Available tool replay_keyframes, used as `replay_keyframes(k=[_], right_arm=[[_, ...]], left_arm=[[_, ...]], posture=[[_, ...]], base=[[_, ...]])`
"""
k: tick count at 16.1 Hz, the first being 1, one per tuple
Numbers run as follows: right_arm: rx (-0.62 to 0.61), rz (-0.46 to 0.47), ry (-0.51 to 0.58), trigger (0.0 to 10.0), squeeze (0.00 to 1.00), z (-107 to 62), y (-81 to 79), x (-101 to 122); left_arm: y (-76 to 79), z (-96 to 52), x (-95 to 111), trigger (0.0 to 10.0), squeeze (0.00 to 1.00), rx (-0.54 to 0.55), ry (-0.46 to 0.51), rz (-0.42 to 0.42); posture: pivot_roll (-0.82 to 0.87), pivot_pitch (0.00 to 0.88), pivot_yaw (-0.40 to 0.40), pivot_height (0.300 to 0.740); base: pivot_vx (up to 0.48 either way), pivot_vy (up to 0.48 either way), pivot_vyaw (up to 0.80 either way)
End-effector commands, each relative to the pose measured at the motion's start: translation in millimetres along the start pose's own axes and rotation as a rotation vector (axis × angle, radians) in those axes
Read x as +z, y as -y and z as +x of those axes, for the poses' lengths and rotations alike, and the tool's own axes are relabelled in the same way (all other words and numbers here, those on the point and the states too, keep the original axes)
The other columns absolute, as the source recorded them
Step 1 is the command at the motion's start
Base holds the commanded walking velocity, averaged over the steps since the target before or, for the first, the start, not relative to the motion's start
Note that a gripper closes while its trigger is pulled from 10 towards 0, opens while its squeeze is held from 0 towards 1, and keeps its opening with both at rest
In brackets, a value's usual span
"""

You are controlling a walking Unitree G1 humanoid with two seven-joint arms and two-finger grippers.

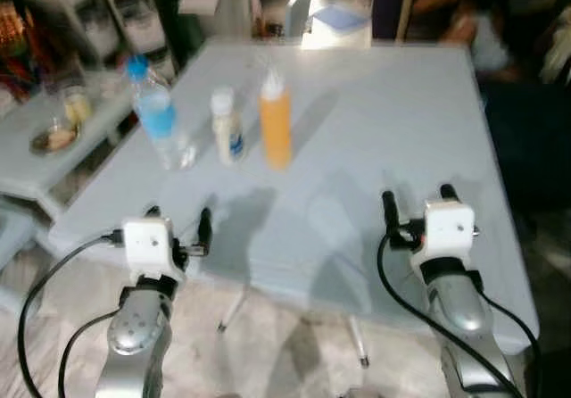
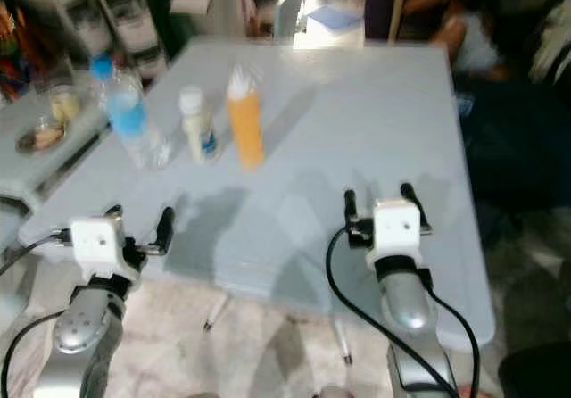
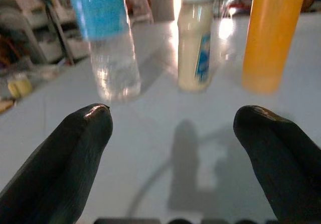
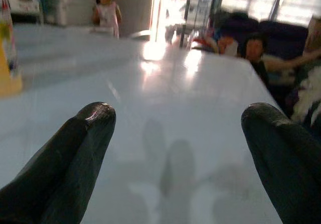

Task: Restocking fridge

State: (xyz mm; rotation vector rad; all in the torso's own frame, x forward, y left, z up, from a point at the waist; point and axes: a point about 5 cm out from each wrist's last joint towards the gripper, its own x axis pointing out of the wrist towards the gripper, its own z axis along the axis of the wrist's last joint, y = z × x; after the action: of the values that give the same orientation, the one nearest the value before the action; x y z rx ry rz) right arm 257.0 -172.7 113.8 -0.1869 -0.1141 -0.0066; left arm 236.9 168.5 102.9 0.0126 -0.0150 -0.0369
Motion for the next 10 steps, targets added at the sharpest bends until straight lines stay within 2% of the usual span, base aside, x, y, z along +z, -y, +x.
replay_keyframes(k=[1, 6, 10], right_arm=[[0.036, 0.013, 0.044, 10.0, 0.00, 5.8, -9.8, 11], [0.066, -0.002, 0.089, 10.0, 0.00, 14.9, -7.8, 22], [0.103, -0.017, 0.129, 10.0, 0.00, 26.7, -7.5, 32]], left_arm=[[-9.9, -0.6, 3, 10.0, 0.00, 0.036, 0.003, 0.032], [-13.5, 7.0, 15, 10.0, 0.00, 0.056, 0.044, 0.045], [-18.7, 6.0, 14, 10.0, 0.00, 0.074, 0.034, 0.051]], posture=[[-0.05, 0.055, 0.082, 0.740], [-0.04, 0.072, 0.075, 0.740], [-0.04, 0.096, 0.079, 0.740]], base=[[0.000, 0.000, 0.00], [0.000, 0.000, 0.00], [0.000, 0.000, 0.62]])
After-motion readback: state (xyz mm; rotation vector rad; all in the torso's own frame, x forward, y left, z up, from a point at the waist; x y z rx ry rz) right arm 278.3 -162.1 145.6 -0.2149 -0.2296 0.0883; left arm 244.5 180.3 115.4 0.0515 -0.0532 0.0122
